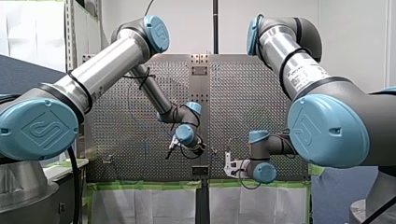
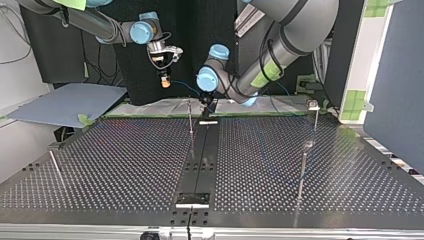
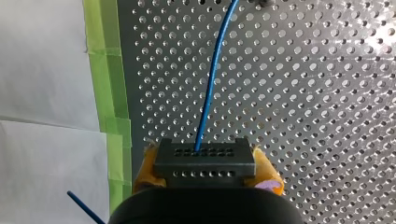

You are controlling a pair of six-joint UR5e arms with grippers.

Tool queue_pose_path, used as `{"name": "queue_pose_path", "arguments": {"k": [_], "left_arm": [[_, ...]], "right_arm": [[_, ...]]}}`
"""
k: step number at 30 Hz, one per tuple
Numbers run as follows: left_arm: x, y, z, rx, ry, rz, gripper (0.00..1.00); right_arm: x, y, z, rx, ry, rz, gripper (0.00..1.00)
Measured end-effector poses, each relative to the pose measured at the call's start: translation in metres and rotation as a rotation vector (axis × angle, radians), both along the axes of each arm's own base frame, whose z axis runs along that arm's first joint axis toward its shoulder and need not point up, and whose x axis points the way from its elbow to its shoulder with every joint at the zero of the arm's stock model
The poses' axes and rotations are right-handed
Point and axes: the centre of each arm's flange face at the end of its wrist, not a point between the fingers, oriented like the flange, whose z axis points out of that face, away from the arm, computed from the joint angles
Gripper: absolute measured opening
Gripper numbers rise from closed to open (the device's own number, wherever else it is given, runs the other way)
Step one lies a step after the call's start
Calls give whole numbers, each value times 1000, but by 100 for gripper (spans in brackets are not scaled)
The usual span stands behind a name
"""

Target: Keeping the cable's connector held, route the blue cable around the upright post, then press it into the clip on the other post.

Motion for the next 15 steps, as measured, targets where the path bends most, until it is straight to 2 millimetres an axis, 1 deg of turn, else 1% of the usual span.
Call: {"name": "queue_pose_path", "arguments": {"k": [5,15], "left_arm": [[-6,-7,-1,-8,12,-39,100],[-13,-15,0,-10,17,-72,100]], "right_arm": [[0,0,0,0,-1,2,0],[2,0,0,1,-4,16,0]]}}
